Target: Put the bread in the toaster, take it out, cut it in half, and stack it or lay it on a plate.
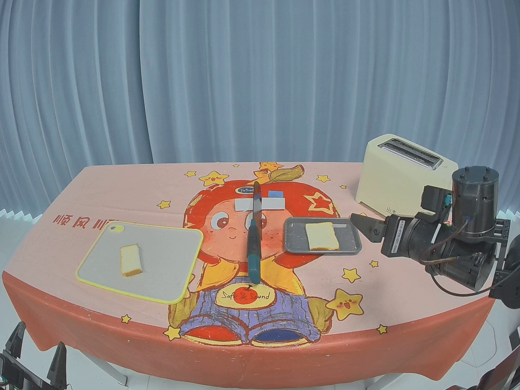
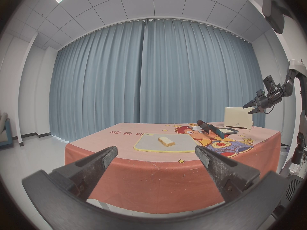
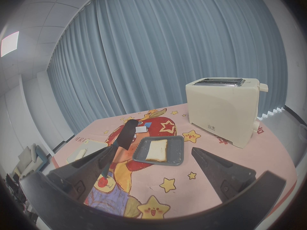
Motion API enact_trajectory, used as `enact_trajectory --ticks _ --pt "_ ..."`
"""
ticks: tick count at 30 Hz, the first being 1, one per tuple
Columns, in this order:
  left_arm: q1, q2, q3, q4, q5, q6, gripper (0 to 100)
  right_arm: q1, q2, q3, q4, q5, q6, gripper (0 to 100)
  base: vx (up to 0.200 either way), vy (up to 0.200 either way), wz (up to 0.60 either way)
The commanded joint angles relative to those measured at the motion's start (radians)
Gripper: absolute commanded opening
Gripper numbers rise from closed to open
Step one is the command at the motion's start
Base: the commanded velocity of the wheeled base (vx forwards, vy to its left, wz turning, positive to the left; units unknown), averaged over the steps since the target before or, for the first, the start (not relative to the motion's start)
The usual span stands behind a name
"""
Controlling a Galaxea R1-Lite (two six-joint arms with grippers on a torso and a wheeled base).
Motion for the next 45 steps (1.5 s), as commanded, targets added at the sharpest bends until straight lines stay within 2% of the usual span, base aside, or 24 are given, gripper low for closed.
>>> enact_trajectory --ticks 1,16,32,41,45 --pt "0.000 -0.010 0.018 0.000 0.000 0.001 100 0.006 -0.033 0.041 0.000 -0.001 -0.002 100 0.000 0.000 0.00" --pt "0.000 -0.010 0.018 0.000 0.000 -0.002 100 0.082 -0.051 0.086 -0.002 -0.010 -0.002 100 0.000 0.000 0.00" --pt "0.001 -0.010 0.018 0.000 0.000 -0.002 100 0.086 -0.047 0.087 -0.002 -0.007 -0.004 100 0.000 0.000 0.00" --pt "0.001 -0.010 0.018 0.000 0.000 -0.002 100 0.086 -0.045 0.089 -0.002 -0.009 -0.004 100 0.000 0.200 0.00" --pt "0.001 -0.010 0.018 0.000 -0.002 0.000 100 0.086 -0.048 0.089 -0.002 -0.009 -0.004 100 0.000 0.000 0.00"
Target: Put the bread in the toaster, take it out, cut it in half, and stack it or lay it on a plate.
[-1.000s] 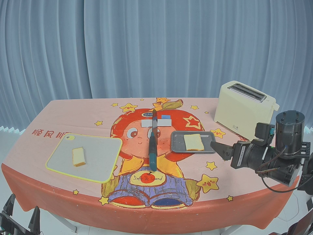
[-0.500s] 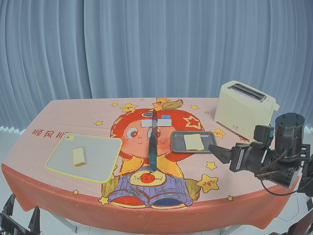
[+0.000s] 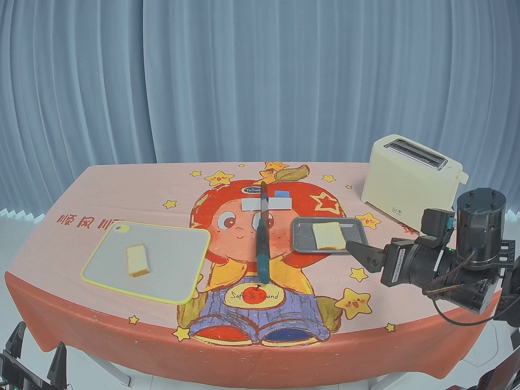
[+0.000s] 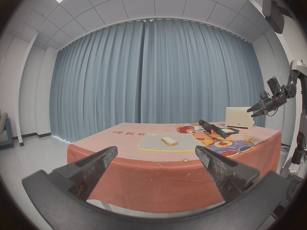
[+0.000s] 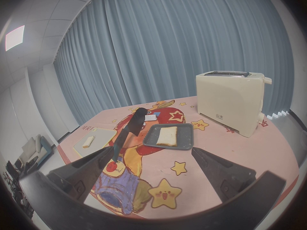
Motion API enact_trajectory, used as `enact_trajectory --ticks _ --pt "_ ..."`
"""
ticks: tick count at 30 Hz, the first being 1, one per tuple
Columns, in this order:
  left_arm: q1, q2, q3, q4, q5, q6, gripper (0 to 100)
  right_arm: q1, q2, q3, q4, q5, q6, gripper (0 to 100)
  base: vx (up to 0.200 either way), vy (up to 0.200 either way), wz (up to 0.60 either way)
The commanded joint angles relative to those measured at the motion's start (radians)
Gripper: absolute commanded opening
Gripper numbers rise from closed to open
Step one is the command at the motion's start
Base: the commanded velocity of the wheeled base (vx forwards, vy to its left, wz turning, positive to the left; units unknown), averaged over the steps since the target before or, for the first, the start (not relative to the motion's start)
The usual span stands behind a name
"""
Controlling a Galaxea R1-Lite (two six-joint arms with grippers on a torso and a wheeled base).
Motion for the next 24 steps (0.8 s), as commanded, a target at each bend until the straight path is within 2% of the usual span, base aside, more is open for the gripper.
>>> enact_trajectory --ticks 1,5,10,13,17,21,24 --pt "0.000 -0.010 0.018 0.000 0.001 0.000 100 -0.001 0.000 0.001 -0.001 0.000 0.000 100 0.000 0.000 0.00" --pt "0.000 -0.010 0.018 0.000 0.000 0.000 100 -0.001 -0.002 0.001 -0.001 -0.005 0.000 100 0.000 0.000 0.00" --pt "0.000 -0.010 0.018 0.000 0.001 0.000 100 -0.017 -0.029 0.001 -0.001 -0.048 -0.003 100 0.000 0.000 0.00" --pt "0.000 -0.010 0.018 0.000 0.001 0.000 100 -0.020 -0.040 0.003 0.001 -0.049 -0.003 100 0.000 0.000 0.00" --pt "0.000 -0.010 0.018 0.000 0.000 0.000 100 -0.041 -0.092 0.027 -0.001 -0.051 -0.037 100 0.000 0.000 0.00" --pt "0.000 -0.010 0.018 0.000 0.001 0.000 100 -0.060 -0.114 0.066 -0.001 -0.051 -0.049 100 0.000 0.000 0.00" --pt "0.000 -0.010 0.018 0.000 0.001 0.000 100 -0.083 -0.143 0.121 -0.031 -0.057 -0.075 100 0.000 0.000 0.00"
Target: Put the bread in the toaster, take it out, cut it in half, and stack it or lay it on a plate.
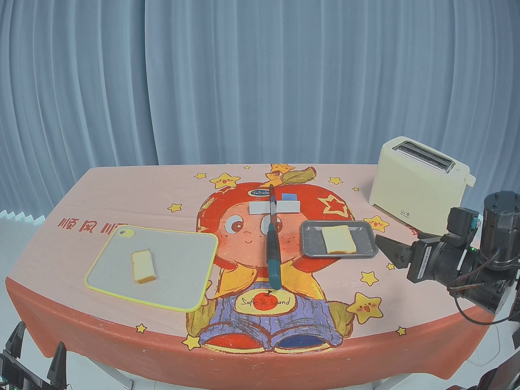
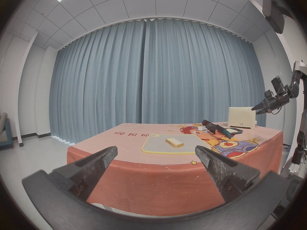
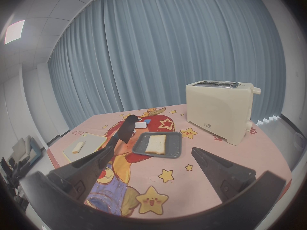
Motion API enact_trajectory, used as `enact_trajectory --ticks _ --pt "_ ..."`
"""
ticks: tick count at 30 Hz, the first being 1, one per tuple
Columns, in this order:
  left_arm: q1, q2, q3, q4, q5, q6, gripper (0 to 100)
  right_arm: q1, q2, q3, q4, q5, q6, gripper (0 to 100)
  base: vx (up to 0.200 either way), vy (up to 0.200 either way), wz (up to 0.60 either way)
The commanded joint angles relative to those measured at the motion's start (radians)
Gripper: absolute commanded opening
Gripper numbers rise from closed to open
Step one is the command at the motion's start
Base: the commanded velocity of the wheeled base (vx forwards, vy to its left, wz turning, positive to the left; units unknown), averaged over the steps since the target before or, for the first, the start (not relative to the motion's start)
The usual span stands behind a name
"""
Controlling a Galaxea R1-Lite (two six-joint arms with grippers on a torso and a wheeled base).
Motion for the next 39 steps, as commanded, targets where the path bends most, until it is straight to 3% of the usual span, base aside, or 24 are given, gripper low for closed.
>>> enact_trajectory --ticks 1,8,13,22,28,32,39 --pt "0.000 -0.010 0.018 0.000 0.001 0.000 100 -0.036 -0.048 0.060 -0.038 -0.004 -0.027 100 0.000 0.000 0.00" --pt "-0.001 -0.010 0.018 0.000 -0.001 0.001 100 -0.163 -0.076 0.154 -0.198 0.003 -0.139 100 0.000 0.000 0.00" --pt "-0.001 -0.010 0.018 0.000 -0.001 0.001 100 -0.207 -0.096 0.197 -0.270 0.007 -0.147 100 0.000 0.000 0.00" --pt "-0.001 -0.010 0.018 0.000 -0.001 0.001 100 -0.266 -0.208 0.200 -0.257 0.009 -0.147 100 0.000 0.000 0.00" --pt "-0.001 -0.010 0.018 0.000 -0.001 0.001 100 -0.327 -0.246 0.215 -0.257 0.009 -0.179 100 0.000 0.000 0.00" --pt "-0.001 -0.010 0.018 0.000 -0.001 0.001 100 -0.405 -0.269 0.224 -0.264 0.010 -0.197 100 0.000 0.000 0.00" --pt "-0.001 -0.010 0.018 0.000 0.001 0.001 100 -0.450 -0.338 0.257 -0.257 0.010 -0.230 100 0.000 0.000 0.00"
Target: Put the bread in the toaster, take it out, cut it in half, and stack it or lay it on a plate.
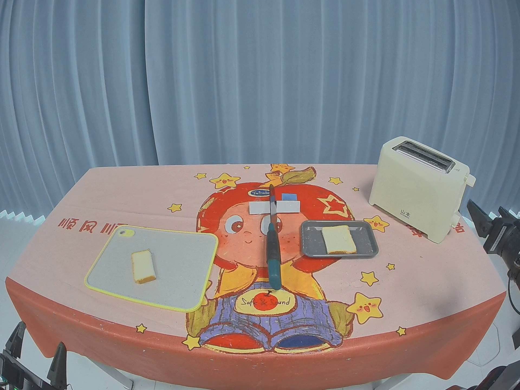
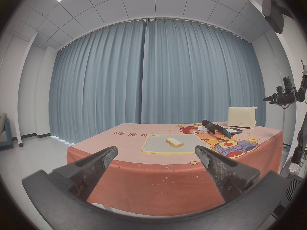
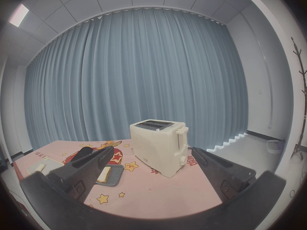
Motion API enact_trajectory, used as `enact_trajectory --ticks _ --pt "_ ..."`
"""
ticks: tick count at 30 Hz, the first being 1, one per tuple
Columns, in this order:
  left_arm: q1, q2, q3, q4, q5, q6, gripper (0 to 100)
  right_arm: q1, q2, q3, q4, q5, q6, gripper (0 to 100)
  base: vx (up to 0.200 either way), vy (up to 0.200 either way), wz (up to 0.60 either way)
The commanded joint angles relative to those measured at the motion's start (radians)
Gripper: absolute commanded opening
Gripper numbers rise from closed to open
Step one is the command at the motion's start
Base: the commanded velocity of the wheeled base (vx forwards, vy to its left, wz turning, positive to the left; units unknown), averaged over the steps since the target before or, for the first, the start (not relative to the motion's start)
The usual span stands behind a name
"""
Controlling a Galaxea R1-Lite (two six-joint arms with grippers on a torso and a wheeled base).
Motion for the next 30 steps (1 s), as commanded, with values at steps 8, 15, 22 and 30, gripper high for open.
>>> enact_trajectory --ticks 8,15,22,30 --pt "0.001 -0.010 0.018 0.000 0.000 0.000 100 -0.039 -0.132 0.069 0.003 0.000 -0.028 100 0.000 0.000 0.00" --pt "0.001 -0.010 0.018 0.000 0.000 0.000 100 -0.077 -0.198 0.103 0.003 0.002 -0.054 100 0.000 0.000 0.00" --pt "0.001 -0.010 0.018 0.000 0.001 0.000 100 -0.077 -0.263 0.175 0.006 0.000 -0.054 100 0.000 0.000 0.00" --pt "0.001 -0.010 0.018 0.000 0.001 0.000 100 -0.106 -0.341 0.224 0.009 0.003 -0.068 100 0.000 0.000 0.00"
